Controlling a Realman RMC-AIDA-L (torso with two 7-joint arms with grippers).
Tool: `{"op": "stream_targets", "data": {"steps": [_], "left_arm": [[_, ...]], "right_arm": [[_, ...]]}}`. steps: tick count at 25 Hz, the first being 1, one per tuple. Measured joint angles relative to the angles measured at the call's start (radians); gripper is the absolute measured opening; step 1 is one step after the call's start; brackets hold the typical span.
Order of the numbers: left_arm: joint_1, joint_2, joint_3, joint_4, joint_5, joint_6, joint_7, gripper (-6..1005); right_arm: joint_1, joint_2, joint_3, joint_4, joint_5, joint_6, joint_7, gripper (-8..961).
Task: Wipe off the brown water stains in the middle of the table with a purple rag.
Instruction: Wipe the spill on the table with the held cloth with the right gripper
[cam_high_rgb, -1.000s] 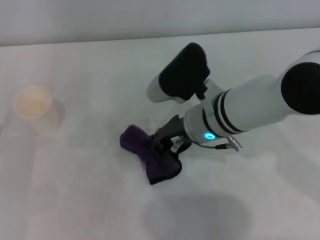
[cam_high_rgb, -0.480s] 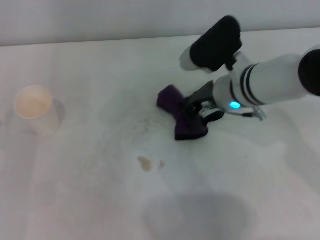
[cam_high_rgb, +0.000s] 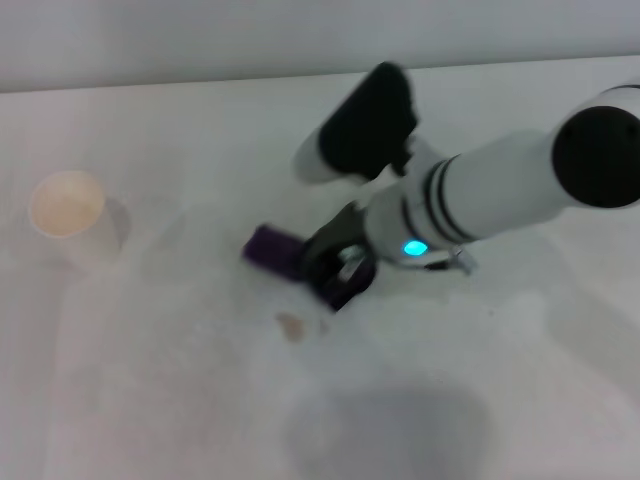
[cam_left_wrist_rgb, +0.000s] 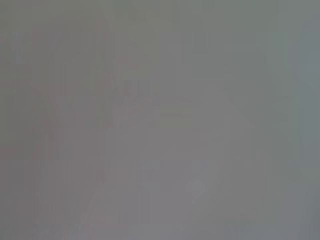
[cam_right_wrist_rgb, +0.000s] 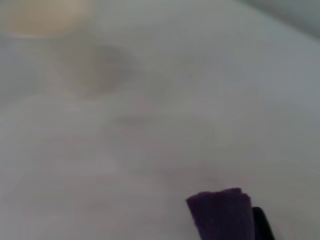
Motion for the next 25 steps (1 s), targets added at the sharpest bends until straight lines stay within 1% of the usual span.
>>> {"op": "stream_targets", "data": {"steps": [1,4,9,13,17,20,25], "left_arm": [[-0.001,0.0,0.0,0.0,-0.013,0.0,0.0,877],[-0.005,0.002,0.0,0.0,-0.026,0.0,-0.001,877],[-0.008,0.003,0.001,0.0,-0.026,0.0,-0.003,877],[-0.01,0.003,0.005,0.001,-0.02,0.0,-0.004,876],[-0.01,0.003,0.007,0.008,-0.018,0.0,-0.004,876],[-0.009,0.003,0.007,0.01,-0.018,0.001,-0.004,876],[-0.004,0.003,0.007,0.024,-0.017,0.003,-0.003,876]], "right_arm": [[0.013,0.0,-0.028,0.0,0.051,0.01,-0.029,92],[0.036,0.002,-0.069,0.0,0.144,0.064,-0.084,92],[0.053,0.004,-0.104,-0.001,0.284,0.169,-0.183,91],[0.044,0.002,-0.1,0.02,0.308,0.193,-0.222,91],[0.033,-0.005,-0.05,0.078,0.299,0.143,-0.223,91],[0.022,-0.005,0.031,0.119,0.261,0.127,-0.223,91],[-0.027,-0.009,0.146,0.112,0.164,0.118,-0.224,90]]}}
